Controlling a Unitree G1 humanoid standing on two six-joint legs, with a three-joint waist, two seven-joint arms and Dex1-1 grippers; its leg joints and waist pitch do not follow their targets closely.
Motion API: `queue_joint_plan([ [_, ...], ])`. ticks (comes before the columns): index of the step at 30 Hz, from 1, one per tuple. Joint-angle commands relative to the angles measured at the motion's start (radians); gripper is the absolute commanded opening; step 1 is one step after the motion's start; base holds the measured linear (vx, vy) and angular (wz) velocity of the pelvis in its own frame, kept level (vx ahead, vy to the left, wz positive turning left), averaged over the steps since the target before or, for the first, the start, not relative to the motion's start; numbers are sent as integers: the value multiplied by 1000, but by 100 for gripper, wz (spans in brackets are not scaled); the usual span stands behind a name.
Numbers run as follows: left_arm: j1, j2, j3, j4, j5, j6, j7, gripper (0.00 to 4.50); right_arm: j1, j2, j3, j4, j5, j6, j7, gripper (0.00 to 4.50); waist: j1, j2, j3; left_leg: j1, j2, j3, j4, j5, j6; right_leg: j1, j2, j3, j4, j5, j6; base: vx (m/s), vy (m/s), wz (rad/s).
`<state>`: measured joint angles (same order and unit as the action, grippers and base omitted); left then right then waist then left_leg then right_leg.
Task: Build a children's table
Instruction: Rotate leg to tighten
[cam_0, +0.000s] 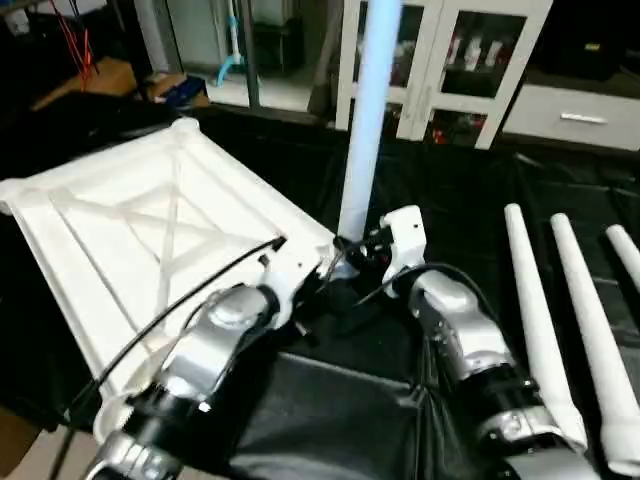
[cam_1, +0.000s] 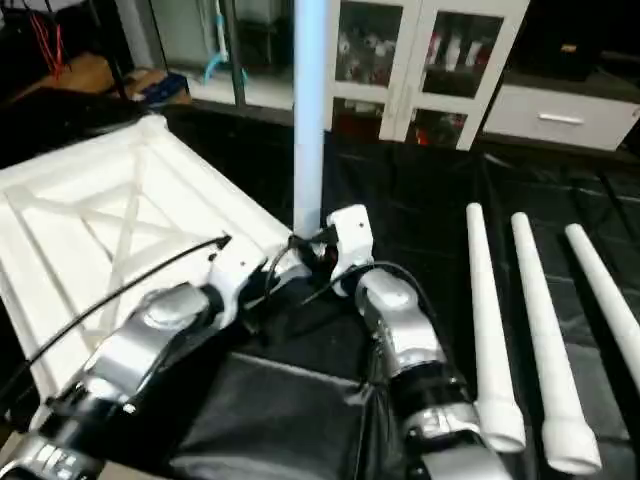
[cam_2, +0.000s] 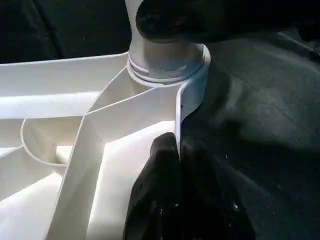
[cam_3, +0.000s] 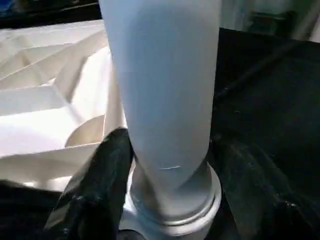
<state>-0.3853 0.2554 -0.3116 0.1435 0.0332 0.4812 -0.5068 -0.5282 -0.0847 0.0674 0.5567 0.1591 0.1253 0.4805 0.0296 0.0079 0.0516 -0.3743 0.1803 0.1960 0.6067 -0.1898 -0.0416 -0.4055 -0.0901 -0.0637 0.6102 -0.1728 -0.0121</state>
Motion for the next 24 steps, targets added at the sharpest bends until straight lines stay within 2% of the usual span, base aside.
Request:
queue_joint_plan([
  [1,29,39,18,-11,10,39,-11,0,-7,-30,-21,-45,17,10,21,317,2,10,-71,12,47,-24,-75,-188,35,48,-49,41,-60,-94,-238,0,0,0],
  [6,70,112,33,-103,7,90,-46,0,-6,-115,-11,-95,31,35,146,351,0,11,-65,17,48,-23,-79,-252,17,43,-47,42,-68,-172,-228,0,0,0],
  [8,70,118,45,-133,-15,137,-56,54,-7,-132,-14,-95,30,36,156,375,3,11,-63,18,48,-24,-81,-264,5,43,-48,43,-70,-197,-221,0,0,0],
  [9,69,119,49,-144,-22,157,-60,54,-6,-138,-13,-96,28,37,165,382,2,13,-63,18,47,-23,-81,-272,2,40,-47,43,-71,-206,-220,0,0,0],
  [11,59,118,35,-146,-12,176,-64,57,-4,-141,-7,-107,30,47,182,383,2,11,-63,19,45,-24,-81,-273,-5,41,-45,43,-72,-212,-212,0,0,0],
  [12,55,119,26,-144,-4,180,-66,85,-2,-140,-6,-113,32,53,188,384,3,14,-62,22,45,-23,-81,-279,-5,39,-45,43,-74,-218,-210,0,0,0],
  [14,53,118,22,-144,-2,182,-65,96,0,-140,-4,-119,34,56,193,384,3,14,-61,18,44,-25,-82,-290,-6,41,-47,43,-76,-239,-203,0,0,0],
  [18,44,125,-11,-133,0,200,-69,98,2,-145,3,-130,32,63,208,384,1,14,-61,17,44,-28,-84,-303,-9,40,-47,42,-78,-262,-194,0,0,0],
  [24,24,89,8,-90,-1,167,-31,98,5,-150,5,-135,39,64,210,384,1,14,-61,18,43,-27,-82,-302,-8,38,-46,42,-81,-265,-193,0,0,0],
])
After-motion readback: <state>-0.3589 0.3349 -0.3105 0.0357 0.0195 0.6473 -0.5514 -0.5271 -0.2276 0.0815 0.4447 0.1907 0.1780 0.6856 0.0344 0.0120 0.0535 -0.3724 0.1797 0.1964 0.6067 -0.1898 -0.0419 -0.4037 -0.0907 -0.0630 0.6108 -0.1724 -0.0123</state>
